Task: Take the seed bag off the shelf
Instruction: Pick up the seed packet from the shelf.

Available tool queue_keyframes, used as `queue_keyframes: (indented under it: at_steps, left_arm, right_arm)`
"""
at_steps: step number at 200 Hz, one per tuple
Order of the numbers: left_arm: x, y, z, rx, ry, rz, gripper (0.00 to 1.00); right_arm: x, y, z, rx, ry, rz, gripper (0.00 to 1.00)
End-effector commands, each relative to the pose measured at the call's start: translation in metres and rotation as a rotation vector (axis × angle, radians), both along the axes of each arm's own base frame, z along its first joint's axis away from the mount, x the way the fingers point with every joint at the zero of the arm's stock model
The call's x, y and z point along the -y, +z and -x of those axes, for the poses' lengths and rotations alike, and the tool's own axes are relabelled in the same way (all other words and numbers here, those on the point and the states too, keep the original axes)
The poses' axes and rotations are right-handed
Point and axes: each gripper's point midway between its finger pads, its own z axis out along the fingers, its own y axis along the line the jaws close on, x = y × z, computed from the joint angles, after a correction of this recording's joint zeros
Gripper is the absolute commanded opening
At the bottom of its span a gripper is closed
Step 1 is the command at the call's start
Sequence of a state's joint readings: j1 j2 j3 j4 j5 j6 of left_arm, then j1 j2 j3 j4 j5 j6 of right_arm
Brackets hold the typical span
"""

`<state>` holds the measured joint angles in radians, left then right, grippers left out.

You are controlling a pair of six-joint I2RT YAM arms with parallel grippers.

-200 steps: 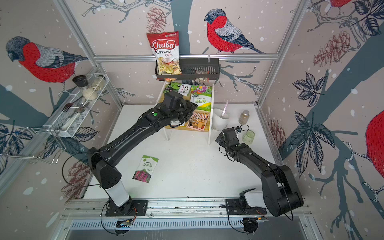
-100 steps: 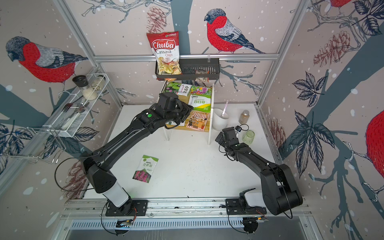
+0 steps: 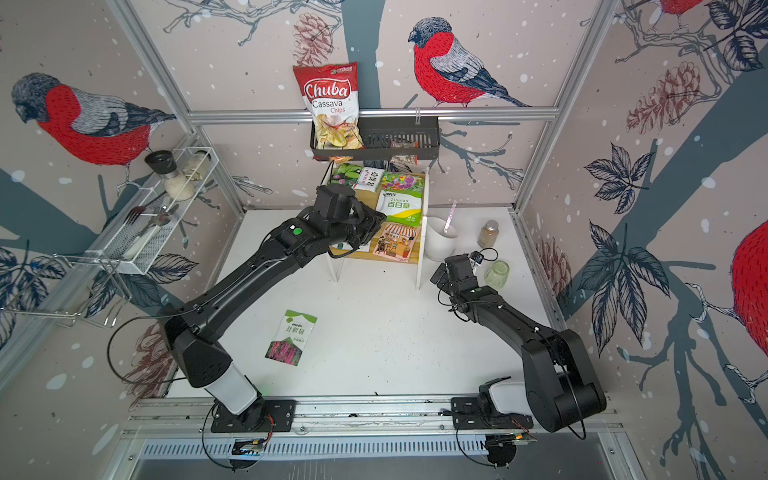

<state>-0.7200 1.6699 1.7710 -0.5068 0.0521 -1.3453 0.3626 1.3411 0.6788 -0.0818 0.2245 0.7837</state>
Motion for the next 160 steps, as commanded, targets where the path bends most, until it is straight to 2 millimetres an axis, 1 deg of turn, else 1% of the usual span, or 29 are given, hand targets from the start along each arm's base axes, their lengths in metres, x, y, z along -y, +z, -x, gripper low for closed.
queue_keyframes:
  at_steps: [1, 43, 70, 87, 99, 115, 160]
  left_arm:
    - [0.001, 0.018, 0.002, 0.044, -0.021, 0.037, 0.41]
    - [-0.002, 0.028, 0.007, 0.056, -0.016, 0.056, 0.71]
    - [0.002, 0.024, 0.0, 0.061, -0.008, 0.059, 0.84]
    - [0.007, 0.019, -0.007, 0.063, -0.004, 0.05, 0.95]
    - [0.009, 0.015, -0.012, 0.057, 0.005, 0.038, 0.95]
    - [0.004, 0.009, -0.017, 0.048, 0.046, 0.019, 0.96]
    - [-0.007, -0.005, -0.023, 0.026, 0.123, -0.001, 0.96]
  right_arm:
    - [0.0, 0.003, -0.003, 0.014, -0.002, 0.004, 1.0]
    - [0.001, 0.0, -0.002, 0.008, -0.009, -0.002, 1.0]
    - [0.0, -0.001, -0.001, 0.003, -0.015, -0.01, 1.0]
    - [0.0, -0.001, 0.0, 0.002, -0.018, -0.013, 1.0]
    - [0.0, -0.001, 0.001, 0.0, -0.02, -0.012, 1.0]
    - [0.001, -0.001, 0.002, 0.001, -0.024, -0.011, 1.0]
    - [0.002, -0.001, 0.006, -0.002, -0.034, -0.011, 1.0]
